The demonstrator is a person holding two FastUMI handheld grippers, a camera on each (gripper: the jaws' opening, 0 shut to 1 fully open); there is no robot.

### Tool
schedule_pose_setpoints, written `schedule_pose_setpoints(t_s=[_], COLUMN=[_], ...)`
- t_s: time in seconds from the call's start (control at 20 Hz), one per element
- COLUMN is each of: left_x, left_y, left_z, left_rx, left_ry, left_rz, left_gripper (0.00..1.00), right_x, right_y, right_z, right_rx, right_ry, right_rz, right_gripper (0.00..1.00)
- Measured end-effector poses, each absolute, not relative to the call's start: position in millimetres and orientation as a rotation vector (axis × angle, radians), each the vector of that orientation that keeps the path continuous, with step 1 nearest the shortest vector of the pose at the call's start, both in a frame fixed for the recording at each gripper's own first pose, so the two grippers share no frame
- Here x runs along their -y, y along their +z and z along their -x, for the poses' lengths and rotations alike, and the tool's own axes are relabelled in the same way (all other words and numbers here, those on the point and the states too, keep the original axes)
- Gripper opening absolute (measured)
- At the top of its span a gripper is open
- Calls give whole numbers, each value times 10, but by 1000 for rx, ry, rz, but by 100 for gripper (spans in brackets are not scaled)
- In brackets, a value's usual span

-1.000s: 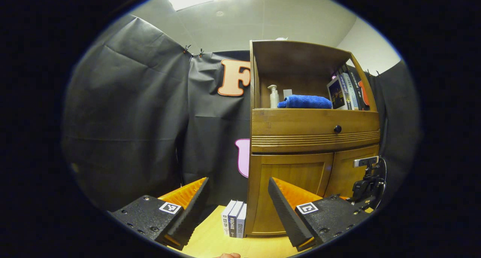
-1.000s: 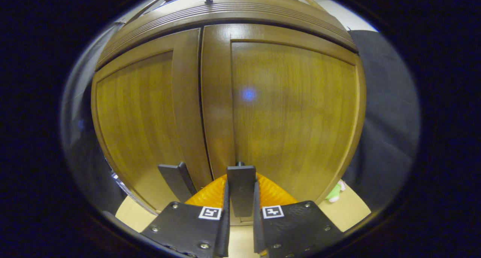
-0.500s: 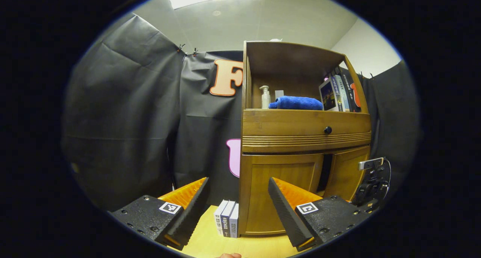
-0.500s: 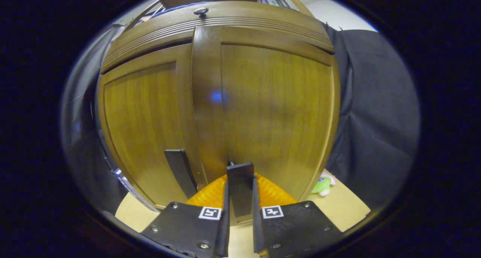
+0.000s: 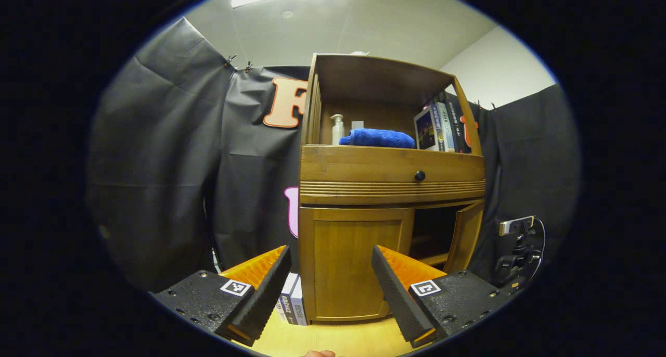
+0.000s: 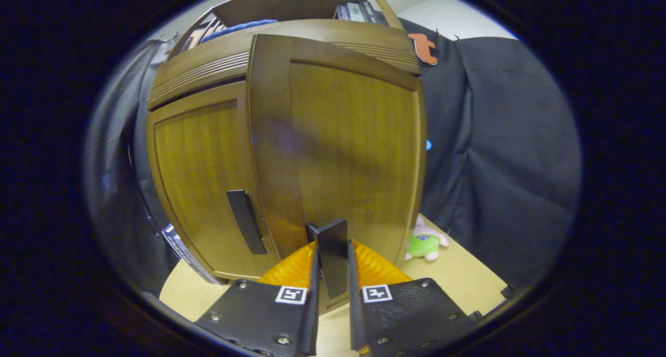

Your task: Open the right door of the double-door shoe cabinet with the right hand, and open the left door with the left hand.

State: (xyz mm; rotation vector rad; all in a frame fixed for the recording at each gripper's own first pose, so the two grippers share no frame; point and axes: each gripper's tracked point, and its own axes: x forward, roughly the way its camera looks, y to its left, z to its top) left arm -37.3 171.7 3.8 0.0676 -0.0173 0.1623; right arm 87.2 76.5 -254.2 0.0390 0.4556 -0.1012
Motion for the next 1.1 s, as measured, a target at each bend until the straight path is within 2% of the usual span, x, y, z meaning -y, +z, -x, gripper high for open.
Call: schedule_pose_setpoints(t_s=[0.05, 0.1, 0.35, 0.7, 0.75, 0.85, 0.9, 1.0, 1.05, 1.1], left_x=[-1674, -1637, -1497, -1340, -1331, -1299, -1279, -1246, -1221, -1188], left_y=[34, 25, -17, -174, -197, -242, -268, -318, -344, -365], left_z=[361, 354, 334, 265, 260, 225, 205, 159, 137, 110], left_rx=[18, 16, 11, -24, -29, -41, -44, -54, -60, -65], left_ry=[150, 137, 87, 40, 39, 37, 38, 49, 54, 57], left_rz=[-66, -64, -43, -8, -6, -3, 0, 3, 4, 5], left_gripper=[95, 92, 92, 96, 92, 96, 92, 92, 95, 92], right_x=[-713, -652, -319, 202, 247, 321, 355, 406, 469, 530], right_y=[-2527, -2514, -2450, -2340, -2321, -2303, -2280, -2279, -2280, -2282], right_z=[-822, -765, -506, -212, -172, -125, -111, -100, -91, -87], right_rx=[-456, -457, -468, -474, -472, -467, -460, -461, -462, -464], right_ry=[-110, -121, -190, -301, -307, -311, -310, -303, -306, -308], right_rz=[-39, -38, -28, -19, -30, -30, -22, -14, -2, 10], right_gripper=[24, 24, 25, 24, 24, 24, 24, 24, 22, 23])
